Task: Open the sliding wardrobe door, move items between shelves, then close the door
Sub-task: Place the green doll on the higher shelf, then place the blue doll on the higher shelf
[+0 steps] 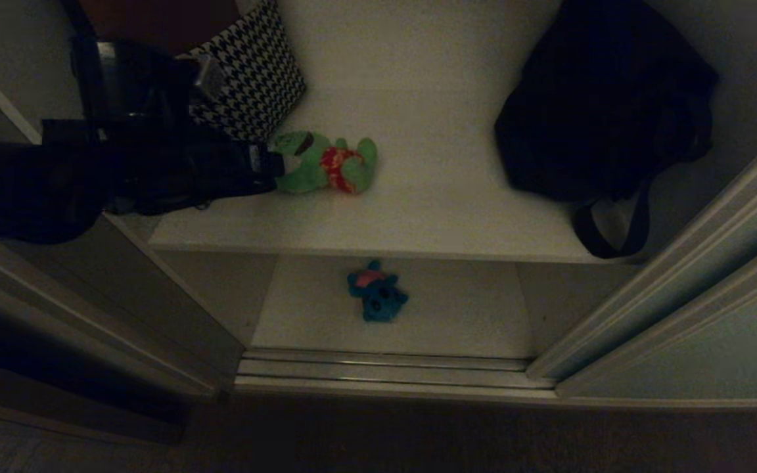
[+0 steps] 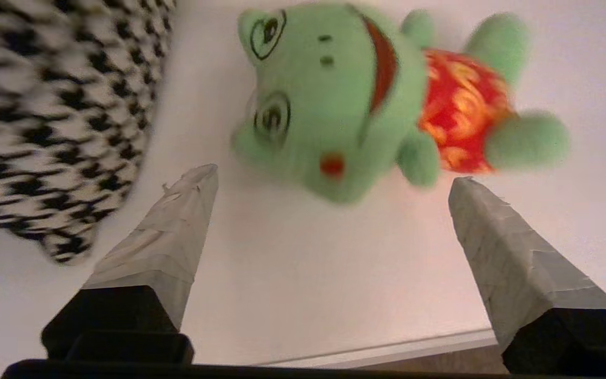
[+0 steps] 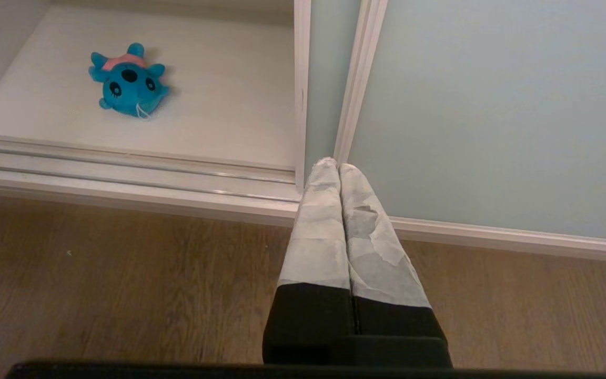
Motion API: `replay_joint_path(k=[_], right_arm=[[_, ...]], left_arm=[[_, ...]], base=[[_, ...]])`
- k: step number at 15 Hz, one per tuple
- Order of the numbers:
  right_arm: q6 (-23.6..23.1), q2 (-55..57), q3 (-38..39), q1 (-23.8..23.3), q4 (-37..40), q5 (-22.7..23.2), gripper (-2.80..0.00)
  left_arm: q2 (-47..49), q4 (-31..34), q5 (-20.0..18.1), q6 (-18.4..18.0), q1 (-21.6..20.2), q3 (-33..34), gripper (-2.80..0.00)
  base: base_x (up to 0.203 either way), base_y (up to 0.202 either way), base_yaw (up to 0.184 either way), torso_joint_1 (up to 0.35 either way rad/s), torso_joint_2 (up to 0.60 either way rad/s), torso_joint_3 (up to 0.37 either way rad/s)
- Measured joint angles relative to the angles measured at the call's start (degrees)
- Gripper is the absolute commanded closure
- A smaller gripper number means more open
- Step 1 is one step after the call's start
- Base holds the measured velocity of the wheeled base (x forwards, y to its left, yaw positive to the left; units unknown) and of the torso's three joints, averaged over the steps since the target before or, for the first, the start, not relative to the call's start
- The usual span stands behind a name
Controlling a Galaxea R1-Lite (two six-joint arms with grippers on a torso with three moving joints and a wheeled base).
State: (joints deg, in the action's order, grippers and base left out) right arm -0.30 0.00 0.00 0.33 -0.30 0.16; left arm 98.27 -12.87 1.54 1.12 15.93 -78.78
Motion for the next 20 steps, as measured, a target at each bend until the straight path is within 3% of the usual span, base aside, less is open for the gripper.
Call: replay_joint_path(k=[8,10,13,16,20], right_arm=[[0.0,0.0,0.0,0.0,0.0,0.0,0.0],[0.0,0.0,0.0,0.0,0.0,0.0,0.0],[0.0,0.0,0.0,0.0,0.0,0.0,0.0],[0.0,0.0,0.0,0.0,0.0,0.0,0.0],[0.0,0.0,0.0,0.0,0.0,0.0,0.0]], left_arm=[[-20.8,5.4,0.1,0.0,-0.1,7.2,-2.8],[-29.0,10.0,0.2,0.0,-0.4,10.3,-2.8],[-43.5,22.6,0.1,0.0,-2.2,16.4,-2.8],[-59.3,32.0,0.0,-0.2,-6.6,28.1,-2.8],[-77.8,35.6,-1.0,-1.0,-12.7,46.3,-2.8]], base=[[0.0,0.0,0.0,0.0,0.0,0.0],[0.0,0.0,0.0,0.0,0.0,0.0],[0.0,0.0,0.0,0.0,0.0,0.0],[0.0,0.0,0.0,0.0,0.0,0.0],[0.0,0.0,0.0,0.0,0.0,0.0]])
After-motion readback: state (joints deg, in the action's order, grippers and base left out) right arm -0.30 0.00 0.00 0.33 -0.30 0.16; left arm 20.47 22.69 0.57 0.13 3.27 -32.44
